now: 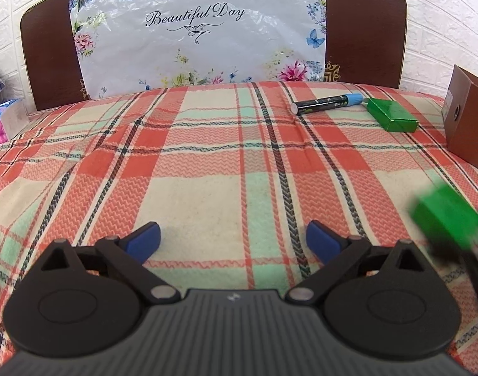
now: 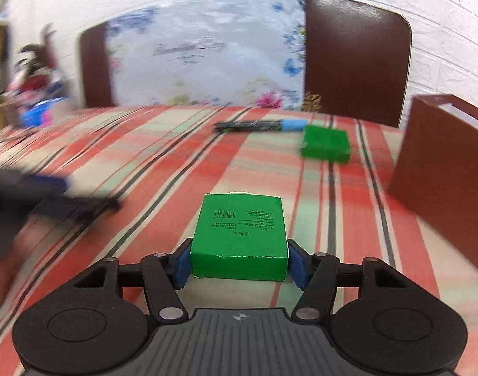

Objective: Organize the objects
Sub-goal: 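Grasp the green block with the left gripper, then carry the green block into the brown box and release it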

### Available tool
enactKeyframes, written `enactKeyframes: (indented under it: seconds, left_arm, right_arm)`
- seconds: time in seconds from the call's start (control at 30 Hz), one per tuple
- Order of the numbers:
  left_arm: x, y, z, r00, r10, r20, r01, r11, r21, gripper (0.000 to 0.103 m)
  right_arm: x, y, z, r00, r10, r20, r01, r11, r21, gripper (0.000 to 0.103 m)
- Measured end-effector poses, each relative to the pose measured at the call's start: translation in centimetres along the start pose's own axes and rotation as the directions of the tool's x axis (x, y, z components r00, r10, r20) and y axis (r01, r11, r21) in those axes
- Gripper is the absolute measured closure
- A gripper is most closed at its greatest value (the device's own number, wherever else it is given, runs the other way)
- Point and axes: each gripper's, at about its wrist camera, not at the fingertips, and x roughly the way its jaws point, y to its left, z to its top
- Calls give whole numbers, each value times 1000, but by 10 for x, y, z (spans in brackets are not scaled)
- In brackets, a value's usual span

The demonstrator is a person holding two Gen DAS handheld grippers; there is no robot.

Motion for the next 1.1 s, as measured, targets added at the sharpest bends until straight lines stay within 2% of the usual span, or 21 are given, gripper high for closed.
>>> enactKeyframes:
  seconds: [0.1,0.13,0.17,0.27,0.3,0.37,0.43,0.5,0.6,0.63,0.67,0.7,0.73,0.77,0.8,0.87,0.97,1.03,1.1]
  left_arm:
    - [0,-1,0,1000,9,-1,-9,1000,5,2]
    - [0,-2,1,1000,14,-3,-14,1000,8,2]
    - [0,-2,2,1000,19,-8,-19,1000,13,2]
    - [-5,-5,5,998,44,-55,-44,999,-5,3]
    - [-9,-4,7,995,28,-91,-31,999,-38,5]
    - [-23,-4,11,987,-70,-144,54,992,-114,8]
    - [-38,-14,14,966,-195,-168,173,975,-140,16]
    - [-50,-30,18,939,-288,-190,263,954,-145,16]
    - [-48,-59,18,893,-362,-268,339,932,-128,16]
    - [-44,-67,15,875,-378,-303,355,926,-129,18]
    - [-40,-76,12,866,-382,-322,362,924,-123,18]
    - [-41,-85,11,882,-359,-305,351,933,-86,17]
    - [-42,-92,10,884,-362,-295,362,930,-57,24]
    - [-42,-97,10,873,-392,-290,393,918,-58,33]
    - [-41,-100,13,851,-435,-293,432,898,-80,48]
    - [-42,-111,22,854,-425,-300,426,902,-65,51]
    - [-58,-133,44,866,-440,-238,455,890,11,51]
    - [-69,-154,62,865,-468,-180,487,871,73,51]
    - [-77,-177,82,855,-503,-128,517,846,131,51]
  right_arm:
    - [-27,11,-17,1000,10,13,-9,1000,-25,39]
    - [-31,11,-20,1000,6,13,-6,1000,-23,30]
    - [-33,11,-22,1000,-3,14,3,1000,-18,26]
    - [-35,4,-22,1000,-9,6,9,1000,16,25]
    - [-35,2,-21,1000,-5,3,5,1000,30,25]
    - [-34,0,-22,1000,0,2,0,999,41,25]
    - [-31,2,-22,1000,-4,1,4,1000,31,24]
    - [-31,4,-23,1000,-8,3,8,1000,21,24]
    - [-32,4,-24,1000,-8,3,8,1000,16,24]
    - [-32,5,-25,1000,-7,4,7,1000,16,27]
    - [-32,5,-25,1000,2,6,-2,1000,13,31]
    - [-33,6,-25,1000,13,11,-13,1000,5,45]
    - [-33,7,-25,1000,8,14,-8,1000,-1,45]
    - [-33,7,-25,1000,7,18,-7,1000,0,46]
    - [-34,6,-25,1000,-4,26,4,1000,11,46]
    - [-39,-3,-24,998,-27,58,23,998,63,46]
    - [-54,-17,-18,980,-105,170,88,990,106,46]
    - [-65,-28,-10,948,-194,252,170,979,112,46]
    - [-74,-44,-2,908,-277,313,246,960,135,46]
